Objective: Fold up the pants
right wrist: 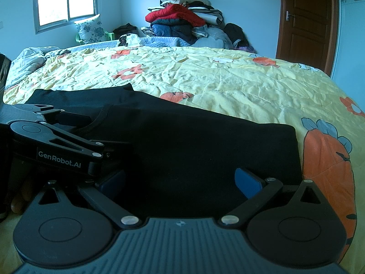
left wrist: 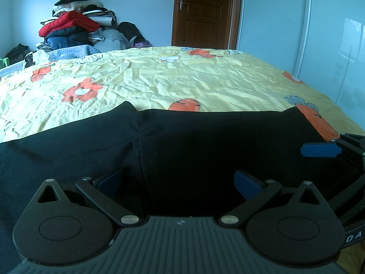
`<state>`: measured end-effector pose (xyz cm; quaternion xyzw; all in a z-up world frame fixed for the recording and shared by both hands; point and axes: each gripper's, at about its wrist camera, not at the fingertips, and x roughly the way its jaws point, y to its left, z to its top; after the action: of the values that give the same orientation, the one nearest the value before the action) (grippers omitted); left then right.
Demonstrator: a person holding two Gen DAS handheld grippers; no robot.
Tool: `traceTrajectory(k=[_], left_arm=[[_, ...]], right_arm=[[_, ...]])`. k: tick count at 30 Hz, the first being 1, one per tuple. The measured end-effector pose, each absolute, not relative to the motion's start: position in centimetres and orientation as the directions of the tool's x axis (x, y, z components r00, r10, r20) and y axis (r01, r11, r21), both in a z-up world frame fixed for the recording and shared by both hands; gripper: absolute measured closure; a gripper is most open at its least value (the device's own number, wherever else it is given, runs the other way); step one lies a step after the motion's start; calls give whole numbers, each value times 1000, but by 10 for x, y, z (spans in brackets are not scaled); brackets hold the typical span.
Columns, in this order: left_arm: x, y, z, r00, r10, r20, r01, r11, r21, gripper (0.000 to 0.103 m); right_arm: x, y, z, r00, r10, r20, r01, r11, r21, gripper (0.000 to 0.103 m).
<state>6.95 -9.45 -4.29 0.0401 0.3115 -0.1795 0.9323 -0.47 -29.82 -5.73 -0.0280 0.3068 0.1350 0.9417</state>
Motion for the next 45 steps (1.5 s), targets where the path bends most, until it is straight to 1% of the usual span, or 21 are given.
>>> traceTrajectory(k=[27, 34, 38, 45], left_arm=[[68, -93, -42, 742, -310, -594, 359, 933, -39, 0], [53, -83, -33, 754, -288, -590, 340, 940, -25, 0], [46, -67, -29, 757, -278, -592, 317, 948, -41, 0], [43, -41, -23, 790, -229, -569, 233, 970, -66, 0]], right_arm=[[-4, -296, -58, 777, 225, -588, -266, 964, 18, 0], [-3, -294, -58, 779, 207, -592, -251, 968, 7, 0], [-4, -294, -58, 779, 207, -592, -251, 968, 8, 0], [-4, -294, -58, 779, 207, -592, -252, 968, 7, 0]])
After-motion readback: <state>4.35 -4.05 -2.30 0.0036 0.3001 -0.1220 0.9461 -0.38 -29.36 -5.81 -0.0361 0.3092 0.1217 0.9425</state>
